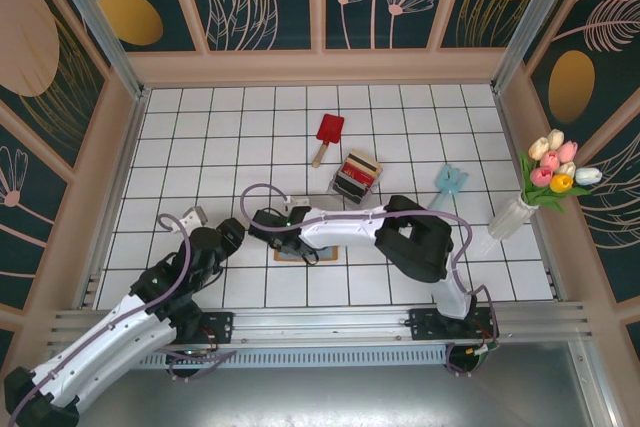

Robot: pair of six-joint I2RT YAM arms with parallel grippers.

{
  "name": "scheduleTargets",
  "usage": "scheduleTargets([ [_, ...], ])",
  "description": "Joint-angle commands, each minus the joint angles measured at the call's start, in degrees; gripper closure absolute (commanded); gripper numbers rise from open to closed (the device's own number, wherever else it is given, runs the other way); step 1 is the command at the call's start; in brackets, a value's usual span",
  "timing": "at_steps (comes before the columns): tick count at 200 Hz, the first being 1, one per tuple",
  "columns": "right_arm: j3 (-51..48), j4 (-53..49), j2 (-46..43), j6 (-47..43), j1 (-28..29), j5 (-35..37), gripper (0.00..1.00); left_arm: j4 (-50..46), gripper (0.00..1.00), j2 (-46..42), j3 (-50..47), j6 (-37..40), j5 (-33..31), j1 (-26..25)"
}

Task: Put the credit cards into the card holder
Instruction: Open the card holder at the bottom-center of the table, then rotate the storage box at the center of the table.

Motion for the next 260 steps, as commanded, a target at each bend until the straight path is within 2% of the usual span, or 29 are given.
scheduleTargets([
  [1, 0.45, -6.02, -0.54, -3.00, -0.98, -4.47, 0.23, 3.61, 0.50, 1.98, 1.80, 5.10, 1.14, -0.03],
  [30, 3.28, -1.38, -10.61, -10.15, -4.23, -5.74, 0.18, 14.68, 0.49, 9.66, 4.90, 9.37, 8.59, 0.00],
  [62, -3.17, 4.29, -22.07, -16.48, -11.86, -6.11, 0.18, 24.53, 0.47, 21.94, 10.40, 12.41, 17.07, -0.01],
  [94, -11.54, 12.69, -32.88, -25.10, -27.62, -13.60, 0.19, 28.30, 0.47, 37.52, 18.20, 13.22, 22.55, 0.01],
  [106, -14.45, 17.04, -35.28, -28.41, -35.02, -21.33, 0.19, 30.11, 0.46, 42.80, 21.34, 12.48, 25.08, -0.05],
  [122, -16.56, 20.63, -35.07, -29.86, -44.12, -29.15, 0.19, 35.31, 0.44, 50.15, 24.82, 10.20, 30.49, 0.01],
  [139, -16.80, 23.57, -32.31, -31.84, -50.02, -35.73, 0.18, 37.76, 0.42, 57.20, 29.90, 8.70, 34.57, -0.05],
  [150, -15.51, 24.37, -29.08, -33.74, -51.78, -39.28, 0.18, 37.79, 0.42, 61.44, 33.12, 7.88, 35.55, -0.12],
  [177, -10.79, 23.20, -20.93, -35.82, -53.18, -40.74, 0.19, 36.84, 0.40, 68.91, 38.15, 5.73, 34.80, -0.12],
  [211, -9.64, 24.97, -14.70, -35.46, -53.94, -48.57, 0.20, 45.13, 0.37, 76.34, 37.70, -0.43, 36.30, -0.13],
  [229, -10.16, 24.57, -13.73, -35.58, -53.94, -52.33, 0.22, 48.44, 0.36, 78.77, 37.88, -2.59, 36.97, -0.09],
  [260, -16.50, 27.02, -18.23, -33.55, -53.83, -55.91, 0.24, 47.97, 0.36, 81.16, 39.30, -2.97, 35.93, -0.13],
])
